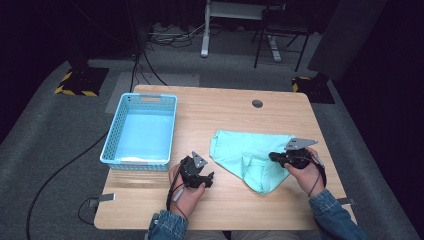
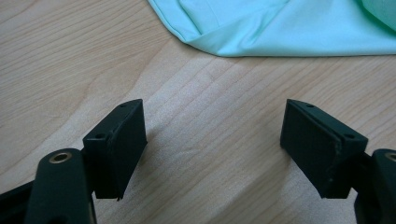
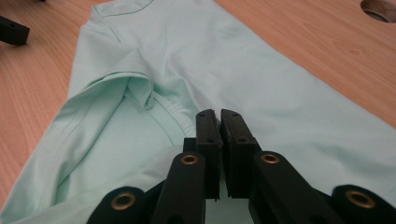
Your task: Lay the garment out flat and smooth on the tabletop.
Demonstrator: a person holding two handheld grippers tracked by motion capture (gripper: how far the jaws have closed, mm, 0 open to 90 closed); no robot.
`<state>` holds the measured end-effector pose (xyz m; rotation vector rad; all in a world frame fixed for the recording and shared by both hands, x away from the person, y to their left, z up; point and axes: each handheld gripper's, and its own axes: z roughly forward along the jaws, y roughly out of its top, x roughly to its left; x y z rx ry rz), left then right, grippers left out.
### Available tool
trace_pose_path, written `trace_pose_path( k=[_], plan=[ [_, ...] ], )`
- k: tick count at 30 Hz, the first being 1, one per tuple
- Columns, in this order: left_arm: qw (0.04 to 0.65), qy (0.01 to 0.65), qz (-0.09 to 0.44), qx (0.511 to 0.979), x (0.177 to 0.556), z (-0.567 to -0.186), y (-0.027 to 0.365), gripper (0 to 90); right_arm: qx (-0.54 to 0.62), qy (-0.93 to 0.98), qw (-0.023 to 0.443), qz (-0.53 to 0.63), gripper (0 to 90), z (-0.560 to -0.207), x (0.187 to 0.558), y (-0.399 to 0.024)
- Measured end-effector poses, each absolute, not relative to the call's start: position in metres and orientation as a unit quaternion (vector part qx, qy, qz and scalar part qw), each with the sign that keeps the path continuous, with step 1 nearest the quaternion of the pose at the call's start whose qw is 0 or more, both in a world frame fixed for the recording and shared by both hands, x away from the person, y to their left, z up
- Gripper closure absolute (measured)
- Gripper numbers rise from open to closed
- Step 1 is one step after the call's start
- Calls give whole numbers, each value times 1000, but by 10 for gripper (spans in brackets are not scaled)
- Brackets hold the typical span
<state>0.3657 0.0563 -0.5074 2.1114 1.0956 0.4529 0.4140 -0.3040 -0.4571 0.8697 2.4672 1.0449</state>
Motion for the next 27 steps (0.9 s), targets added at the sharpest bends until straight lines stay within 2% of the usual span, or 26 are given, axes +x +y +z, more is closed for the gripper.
trace_pose_path(
  k=[8, 13, 15, 17, 20, 27],
  plan=[
    [352, 421, 174, 817, 367, -507, 56, 223, 315, 855, 172, 374, 870, -445, 383, -335],
    [352, 421, 174, 817, 367, -507, 56, 224, 335, 848, 187, 366, 858, -436, 346, -366],
    [352, 421, 174, 817, 367, -507, 56, 224, 355, 842, 183, 363, 780, -432, 329, -382],
    [352, 421, 175, 818, 368, -507, 56, 223, 378, 830, 180, 368, 608, -429, 318, -396],
    [352, 421, 175, 818, 368, -507, 56, 224, 399, 813, 190, 379, 461, -427, 313, -406],
    [352, 422, 174, 817, 368, -507, 55, 223, 410, 799, 196, 394, 336, -438, 344, -403]
  ],
)
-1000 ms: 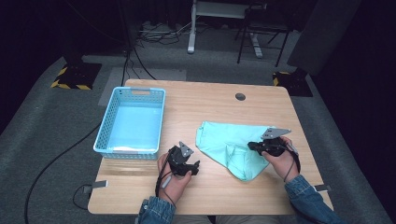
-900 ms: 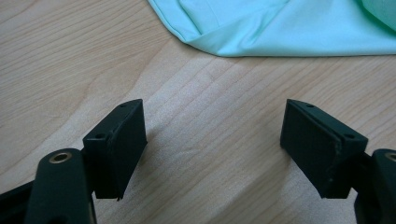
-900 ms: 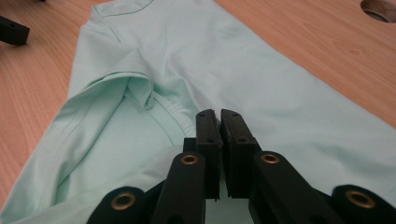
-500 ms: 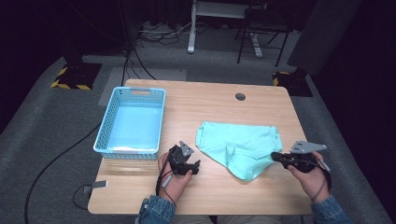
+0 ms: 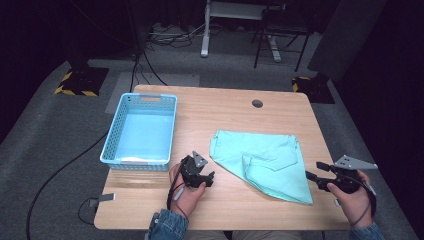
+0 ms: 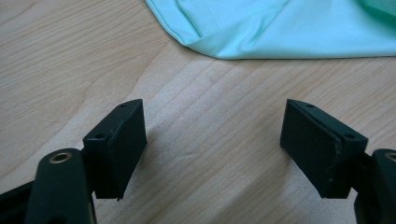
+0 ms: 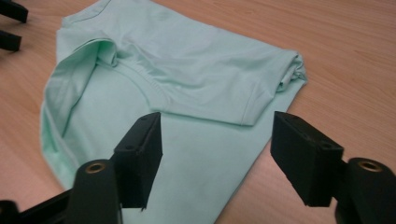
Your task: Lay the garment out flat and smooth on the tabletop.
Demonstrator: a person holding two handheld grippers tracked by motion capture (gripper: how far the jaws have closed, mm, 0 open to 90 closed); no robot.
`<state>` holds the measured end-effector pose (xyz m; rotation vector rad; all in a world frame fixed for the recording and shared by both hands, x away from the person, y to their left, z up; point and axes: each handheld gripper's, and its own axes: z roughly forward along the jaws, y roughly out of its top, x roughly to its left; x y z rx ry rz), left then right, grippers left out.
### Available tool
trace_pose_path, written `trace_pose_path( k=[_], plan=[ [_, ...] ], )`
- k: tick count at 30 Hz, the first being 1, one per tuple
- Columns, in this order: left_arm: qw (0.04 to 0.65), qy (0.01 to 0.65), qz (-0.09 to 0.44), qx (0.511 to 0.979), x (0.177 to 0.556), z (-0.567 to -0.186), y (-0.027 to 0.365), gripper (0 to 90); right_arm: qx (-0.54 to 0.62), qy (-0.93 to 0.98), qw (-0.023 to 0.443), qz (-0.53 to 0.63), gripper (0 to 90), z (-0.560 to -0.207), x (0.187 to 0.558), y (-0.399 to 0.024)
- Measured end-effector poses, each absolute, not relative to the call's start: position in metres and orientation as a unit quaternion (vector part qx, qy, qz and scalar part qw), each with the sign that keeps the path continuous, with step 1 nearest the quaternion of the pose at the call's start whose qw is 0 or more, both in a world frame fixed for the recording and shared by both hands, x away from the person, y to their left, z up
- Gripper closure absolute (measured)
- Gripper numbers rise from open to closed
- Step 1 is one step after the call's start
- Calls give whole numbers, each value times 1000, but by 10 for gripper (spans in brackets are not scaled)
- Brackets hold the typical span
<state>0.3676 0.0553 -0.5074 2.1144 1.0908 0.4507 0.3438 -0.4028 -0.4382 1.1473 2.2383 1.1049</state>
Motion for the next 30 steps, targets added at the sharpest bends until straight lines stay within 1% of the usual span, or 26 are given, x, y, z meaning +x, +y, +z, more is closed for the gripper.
trace_pose_path(
  k=[10, 16, 18, 30],
  plan=[
    [352, 421, 174, 818, 368, -507, 55, 223, 419, 806, 181, 375, 222, -477, 390, -404],
    [352, 422, 174, 817, 368, -507, 54, 216, 435, 810, 177, 353, 172, -500, 399, -417],
    [353, 421, 173, 818, 368, -507, 54, 215, 436, 808, 183, 351, 127, -505, 399, -419],
    [356, 419, 164, 819, 367, -506, 49, 224, 432, 809, 186, 352, 114, -506, 398, -420]
  ],
)
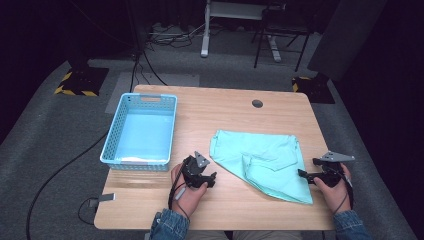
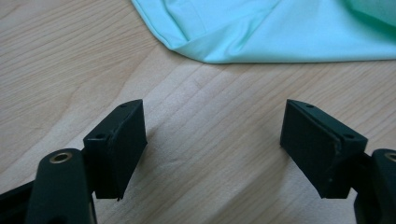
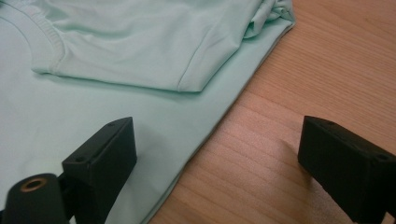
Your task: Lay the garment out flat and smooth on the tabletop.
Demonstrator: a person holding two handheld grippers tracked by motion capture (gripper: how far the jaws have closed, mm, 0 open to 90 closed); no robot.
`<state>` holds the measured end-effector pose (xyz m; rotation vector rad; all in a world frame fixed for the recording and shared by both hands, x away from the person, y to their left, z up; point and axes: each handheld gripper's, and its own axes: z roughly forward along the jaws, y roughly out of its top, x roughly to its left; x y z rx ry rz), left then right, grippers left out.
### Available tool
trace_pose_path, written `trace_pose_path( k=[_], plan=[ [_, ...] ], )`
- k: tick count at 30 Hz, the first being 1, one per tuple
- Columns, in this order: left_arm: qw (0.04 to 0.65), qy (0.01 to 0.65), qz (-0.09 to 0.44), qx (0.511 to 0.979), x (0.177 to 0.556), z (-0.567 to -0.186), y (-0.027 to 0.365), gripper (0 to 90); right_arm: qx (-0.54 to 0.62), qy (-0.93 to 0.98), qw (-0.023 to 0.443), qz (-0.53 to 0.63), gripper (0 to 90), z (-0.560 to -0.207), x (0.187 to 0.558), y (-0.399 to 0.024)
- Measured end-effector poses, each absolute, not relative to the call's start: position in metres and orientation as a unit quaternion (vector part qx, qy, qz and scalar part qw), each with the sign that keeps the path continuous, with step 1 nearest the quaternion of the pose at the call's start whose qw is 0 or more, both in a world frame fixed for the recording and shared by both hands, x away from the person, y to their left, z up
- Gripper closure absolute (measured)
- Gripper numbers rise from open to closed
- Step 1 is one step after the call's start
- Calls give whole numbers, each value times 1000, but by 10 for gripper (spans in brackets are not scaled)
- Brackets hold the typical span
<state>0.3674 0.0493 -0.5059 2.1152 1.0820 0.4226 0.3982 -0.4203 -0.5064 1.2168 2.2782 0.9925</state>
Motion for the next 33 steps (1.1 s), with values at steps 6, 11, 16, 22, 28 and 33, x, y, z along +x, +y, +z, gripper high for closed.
trace_pose_path(
  k=[6, 11, 16, 22, 28, 33],
  plan=[
    [369, 403, 163, 822, 368, -495, 39, 232, 432, 809, 186, 353, 114, -506, 398, -420],
    [375, 387, 168, 825, 371, -484, 29, 235, 432, 809, 186, 353, 114, -506, 398, -420],
    [380, 373, 169, 830, 376, -474, 16, 241, 432, 809, 185, 353, 116, -506, 398, -420],
    [383, 353, 172, 836, 382, -464, -3, 257, 431, 809, 185, 353, 117, -506, 398, -420],
    [384, 339, 171, 842, 389, -458, -18, 269, 431, 810, 185, 353, 117, -506, 398, -420],
    [385, 325, 167, 848, 396, -454, -33, 285, 431, 810, 185, 353, 117, -506, 398, -420]
  ],
)
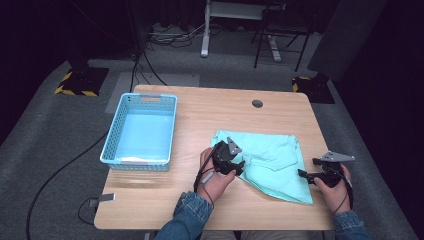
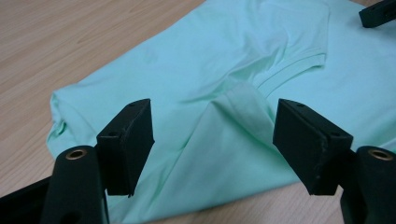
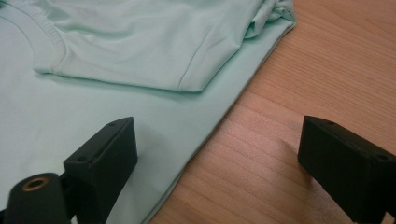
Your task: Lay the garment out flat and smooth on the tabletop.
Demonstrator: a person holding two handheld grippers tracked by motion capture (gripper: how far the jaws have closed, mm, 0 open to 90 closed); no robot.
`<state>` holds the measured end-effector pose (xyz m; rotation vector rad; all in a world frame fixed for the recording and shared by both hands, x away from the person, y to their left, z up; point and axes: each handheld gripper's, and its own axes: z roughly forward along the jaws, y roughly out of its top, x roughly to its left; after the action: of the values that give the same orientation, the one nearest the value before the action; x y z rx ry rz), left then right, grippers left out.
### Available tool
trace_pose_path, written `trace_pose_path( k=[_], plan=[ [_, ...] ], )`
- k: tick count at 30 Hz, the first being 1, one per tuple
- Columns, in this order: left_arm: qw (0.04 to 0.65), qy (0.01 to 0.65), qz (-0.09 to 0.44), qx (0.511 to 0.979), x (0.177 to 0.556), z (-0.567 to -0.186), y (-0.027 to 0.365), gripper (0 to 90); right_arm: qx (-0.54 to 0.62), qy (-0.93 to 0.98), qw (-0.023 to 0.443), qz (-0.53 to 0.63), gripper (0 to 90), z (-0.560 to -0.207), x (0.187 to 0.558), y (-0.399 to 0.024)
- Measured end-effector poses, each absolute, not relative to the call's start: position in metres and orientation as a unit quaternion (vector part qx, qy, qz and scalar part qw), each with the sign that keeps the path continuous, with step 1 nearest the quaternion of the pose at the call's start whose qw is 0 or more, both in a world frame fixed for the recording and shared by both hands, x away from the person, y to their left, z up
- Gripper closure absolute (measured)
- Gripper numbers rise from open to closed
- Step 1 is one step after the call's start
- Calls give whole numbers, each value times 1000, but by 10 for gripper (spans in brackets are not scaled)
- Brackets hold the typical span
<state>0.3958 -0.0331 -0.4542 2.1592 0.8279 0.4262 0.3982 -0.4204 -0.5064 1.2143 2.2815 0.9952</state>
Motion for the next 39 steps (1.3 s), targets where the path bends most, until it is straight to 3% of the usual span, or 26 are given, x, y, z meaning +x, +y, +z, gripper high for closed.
trace_pose_path(
  k=[13, 17, 21, 25, 39],
  plan=[
    [379, 310, 147, 859, 412, -463, -68, 301, 428, 811, 184, 354, 119, -506, 398, -420],
    [366, 302, 146, 868, 413, -469, -76, 427, 427, 811, 183, 354, 119, -506, 398, -420],
    [355, 298, 147, 874, 411, -472, -79, 665, 426, 812, 183, 355, 119, -506, 398, -420],
    [352, 293, 150, 876, 409, -471, -78, 827, 426, 812, 183, 355, 119, -506, 398, -420],
    [383, 295, 171, 859, 368, -452, -55, 863, 426, 812, 182, 355, 119, -506, 397, -420]
  ],
)
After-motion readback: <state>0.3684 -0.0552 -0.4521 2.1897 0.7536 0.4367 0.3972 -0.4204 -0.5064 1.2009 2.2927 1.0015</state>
